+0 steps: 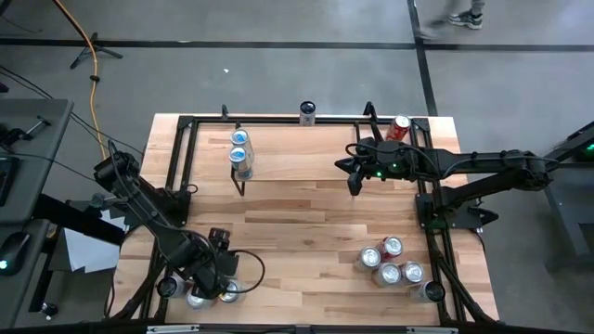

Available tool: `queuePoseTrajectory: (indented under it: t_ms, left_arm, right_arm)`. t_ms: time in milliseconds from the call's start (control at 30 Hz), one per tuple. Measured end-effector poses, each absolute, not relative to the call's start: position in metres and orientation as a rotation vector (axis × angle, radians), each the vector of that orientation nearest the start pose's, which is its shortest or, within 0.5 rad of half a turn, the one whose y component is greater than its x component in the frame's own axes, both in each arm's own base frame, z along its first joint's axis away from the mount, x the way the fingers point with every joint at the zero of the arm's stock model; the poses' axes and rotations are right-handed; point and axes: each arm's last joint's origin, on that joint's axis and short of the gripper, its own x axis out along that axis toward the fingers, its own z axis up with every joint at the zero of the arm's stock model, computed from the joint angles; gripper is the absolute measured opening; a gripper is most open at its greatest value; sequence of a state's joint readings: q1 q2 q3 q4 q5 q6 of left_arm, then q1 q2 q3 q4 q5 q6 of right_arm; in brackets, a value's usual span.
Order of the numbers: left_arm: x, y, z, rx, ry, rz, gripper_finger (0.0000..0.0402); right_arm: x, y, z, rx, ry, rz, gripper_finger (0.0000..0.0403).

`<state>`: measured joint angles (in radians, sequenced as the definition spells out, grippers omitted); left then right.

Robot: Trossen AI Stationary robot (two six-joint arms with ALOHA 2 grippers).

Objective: Place canned beverage on shelf
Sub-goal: Put the blue soda can aligned with the other blue soda cans on the shelf

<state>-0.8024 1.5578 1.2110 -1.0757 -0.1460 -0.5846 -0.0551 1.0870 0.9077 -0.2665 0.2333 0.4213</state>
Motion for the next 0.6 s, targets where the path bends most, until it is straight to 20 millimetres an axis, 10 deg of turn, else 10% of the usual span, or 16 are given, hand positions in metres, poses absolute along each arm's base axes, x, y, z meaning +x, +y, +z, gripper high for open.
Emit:
queuePoseTrajectory:
  t_ms: [333,600]
  left_arm:
    - [0.2014,-0.1977,0.2455,0.217,1.340,-0.165,0.0310]
    - [0.2030,-0.1959,0.2458,0.210,1.340,-0.157,0.0184]
  right_arm:
    - [0.2348,-0.0197,0.3112,0.370,0.379,-0.372,0.0000]
    - [0.2348,-0.0196,0.3112,0.369,0.379,-0.372,0.0000]
